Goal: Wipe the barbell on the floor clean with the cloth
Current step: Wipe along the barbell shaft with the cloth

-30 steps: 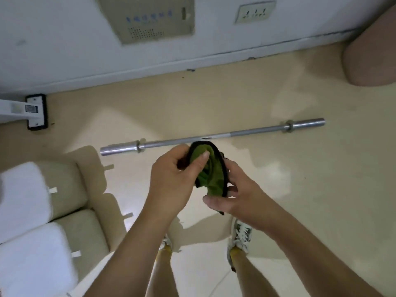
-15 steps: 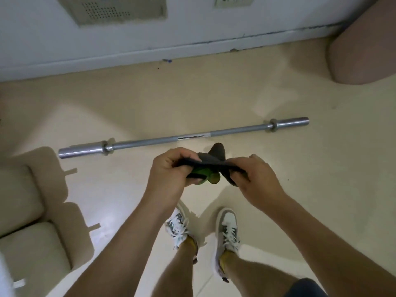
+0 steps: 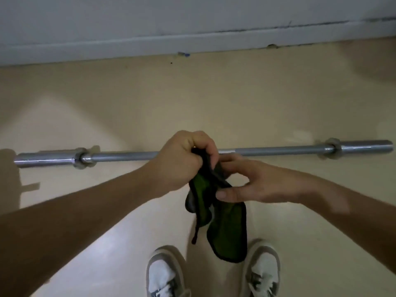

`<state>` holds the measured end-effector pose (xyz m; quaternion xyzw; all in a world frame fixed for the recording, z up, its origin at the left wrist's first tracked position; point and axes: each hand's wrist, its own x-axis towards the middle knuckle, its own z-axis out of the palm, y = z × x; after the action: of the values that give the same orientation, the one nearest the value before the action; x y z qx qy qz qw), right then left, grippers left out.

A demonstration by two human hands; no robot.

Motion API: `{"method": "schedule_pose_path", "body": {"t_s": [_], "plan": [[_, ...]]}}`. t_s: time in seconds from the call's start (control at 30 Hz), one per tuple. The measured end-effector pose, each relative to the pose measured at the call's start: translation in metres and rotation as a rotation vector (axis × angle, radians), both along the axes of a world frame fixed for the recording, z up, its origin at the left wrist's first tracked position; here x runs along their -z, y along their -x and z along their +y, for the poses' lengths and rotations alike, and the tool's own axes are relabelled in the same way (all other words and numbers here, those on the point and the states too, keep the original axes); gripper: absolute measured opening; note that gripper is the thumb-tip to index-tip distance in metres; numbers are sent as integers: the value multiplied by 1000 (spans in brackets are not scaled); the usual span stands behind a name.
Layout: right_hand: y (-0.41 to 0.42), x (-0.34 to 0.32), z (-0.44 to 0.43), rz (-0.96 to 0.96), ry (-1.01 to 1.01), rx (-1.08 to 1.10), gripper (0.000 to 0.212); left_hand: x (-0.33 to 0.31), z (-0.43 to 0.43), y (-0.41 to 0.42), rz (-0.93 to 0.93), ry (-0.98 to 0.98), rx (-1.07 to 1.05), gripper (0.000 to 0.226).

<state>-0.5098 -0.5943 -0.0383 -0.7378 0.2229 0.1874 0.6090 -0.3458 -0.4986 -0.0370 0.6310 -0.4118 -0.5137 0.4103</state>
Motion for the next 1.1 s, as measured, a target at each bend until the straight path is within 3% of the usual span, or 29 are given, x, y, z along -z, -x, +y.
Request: {"method": "schedule_pose_path", "body": {"t_s": [0.1, 0.2, 0.33, 0.4, 0.47, 0.53, 0.67, 0.73, 0.8, 0.93, 1.1], "plan": [[-10, 62, -5, -77, 132, 26, 24, 57, -12, -10, -91, -84, 10, 44], [-16, 128, 11, -94, 75, 295, 9, 121, -24, -23, -149, -174, -126, 55], [-21, 183, 36, -117, 19, 546, 26, 176, -22, -22, 122, -345, -339, 44], [-19, 191, 36, -147, -104, 624, 27, 187, -12, -15, 260, -355, -493, 40], [-15, 191, 34, -178, -239, 602, 33, 190, -3, -10, 362, -315, -663, 38], [-12, 193, 34, -206, -186, 513, 39, 190, 0, -7, 386, -295, -763, 34], [-21, 205, 44, -245, 590, 319, 45, 188, -10, -8, 76, -278, -687, 34], [-35, 214, 47, -200, 832, 229, 57, 188, -16, -12, -185, -240, -578, 37], [-50, 223, 49, -152, 923, 132, 69, 191, -17, -16, -416, -248, -488, 35], [-60, 238, 45, -73, 972, 23, 72, 201, -3, -26, -596, -297, -465, 37], [-43, 239, 33, -16, 974, 5, 78, 214, 18, -37, -921, -187, -151, 39]]}}
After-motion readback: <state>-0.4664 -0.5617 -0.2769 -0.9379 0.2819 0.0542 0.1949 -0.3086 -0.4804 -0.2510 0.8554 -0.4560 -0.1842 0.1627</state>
